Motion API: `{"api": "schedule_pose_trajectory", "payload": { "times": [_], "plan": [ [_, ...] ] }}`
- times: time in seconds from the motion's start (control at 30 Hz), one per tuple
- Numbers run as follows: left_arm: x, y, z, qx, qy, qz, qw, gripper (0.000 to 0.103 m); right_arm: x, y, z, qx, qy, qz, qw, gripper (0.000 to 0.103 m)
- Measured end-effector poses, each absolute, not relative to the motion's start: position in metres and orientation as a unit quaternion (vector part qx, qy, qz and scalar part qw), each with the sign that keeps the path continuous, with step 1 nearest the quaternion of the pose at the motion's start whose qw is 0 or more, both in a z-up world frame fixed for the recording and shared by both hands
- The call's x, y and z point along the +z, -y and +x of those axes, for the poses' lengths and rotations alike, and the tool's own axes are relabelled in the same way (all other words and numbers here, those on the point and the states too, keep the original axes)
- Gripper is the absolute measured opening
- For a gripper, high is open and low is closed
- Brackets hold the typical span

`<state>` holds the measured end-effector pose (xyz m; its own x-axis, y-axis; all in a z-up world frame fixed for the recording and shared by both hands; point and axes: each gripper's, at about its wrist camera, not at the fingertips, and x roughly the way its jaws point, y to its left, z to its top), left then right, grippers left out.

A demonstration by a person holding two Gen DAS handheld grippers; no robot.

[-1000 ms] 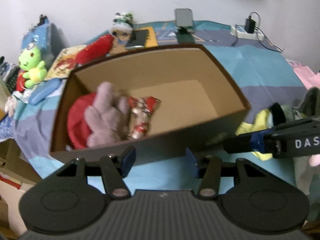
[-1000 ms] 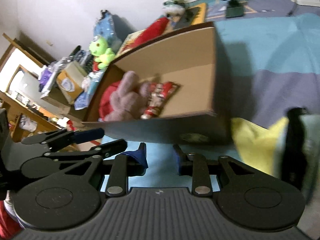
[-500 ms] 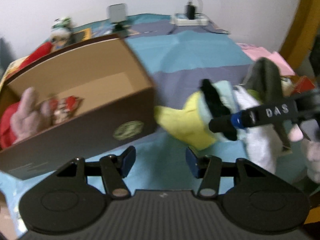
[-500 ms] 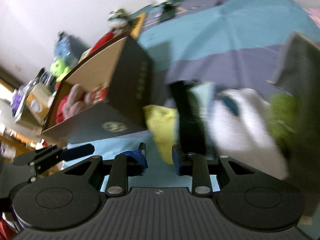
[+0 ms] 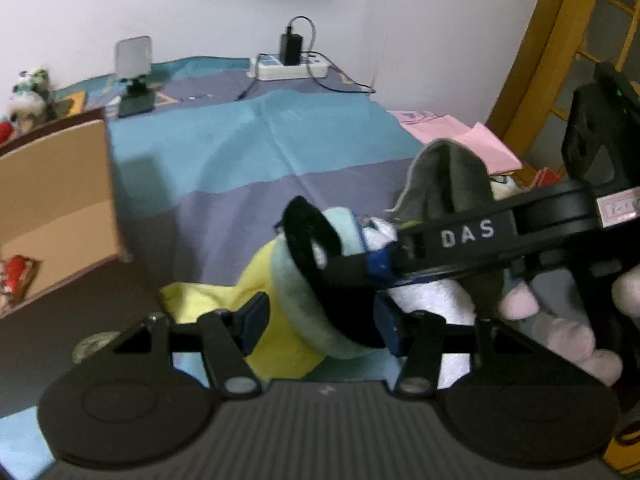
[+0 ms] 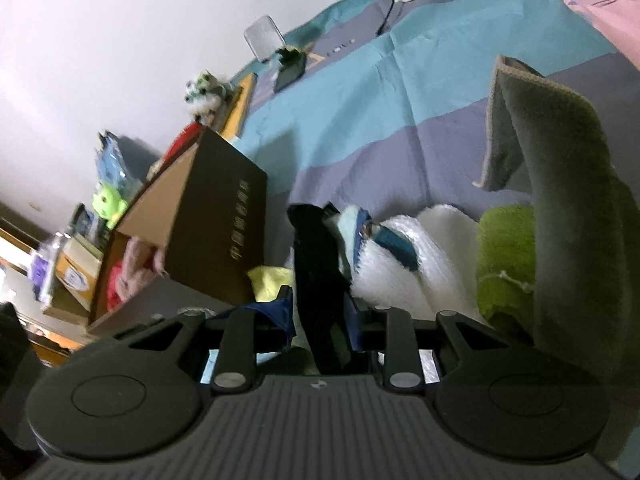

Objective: Organize soft objects

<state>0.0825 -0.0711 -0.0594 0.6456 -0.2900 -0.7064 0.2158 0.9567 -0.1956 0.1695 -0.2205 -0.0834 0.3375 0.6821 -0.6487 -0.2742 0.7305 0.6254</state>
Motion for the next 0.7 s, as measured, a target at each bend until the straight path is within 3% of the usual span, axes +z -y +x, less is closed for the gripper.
{"api": "schedule_pose_trajectory", "payload": {
  "times": [0.33,0.4,0.7],
  "plan": [
    [-0.083,0.085,0.109,-0.149,-0.418,-0.042,0.895,0.055,-0.088,0.218,0.183,0.295,-0.479,0.187,0.805,0.008],
    [-0.085,0.085,0.112,-0.153,-0.412,-0.049,0.897,0.037,-0.095,0.220,0.185,0.299,-0.490,0.192,0.796,0.006],
    [-0.079,0.077,0.103,-0.188,-0.411,-0.056,0.890,0.007,-0.090,0.229,0.171,0.318,-0.494,0.234,0.775,0.001]
  ]
}}
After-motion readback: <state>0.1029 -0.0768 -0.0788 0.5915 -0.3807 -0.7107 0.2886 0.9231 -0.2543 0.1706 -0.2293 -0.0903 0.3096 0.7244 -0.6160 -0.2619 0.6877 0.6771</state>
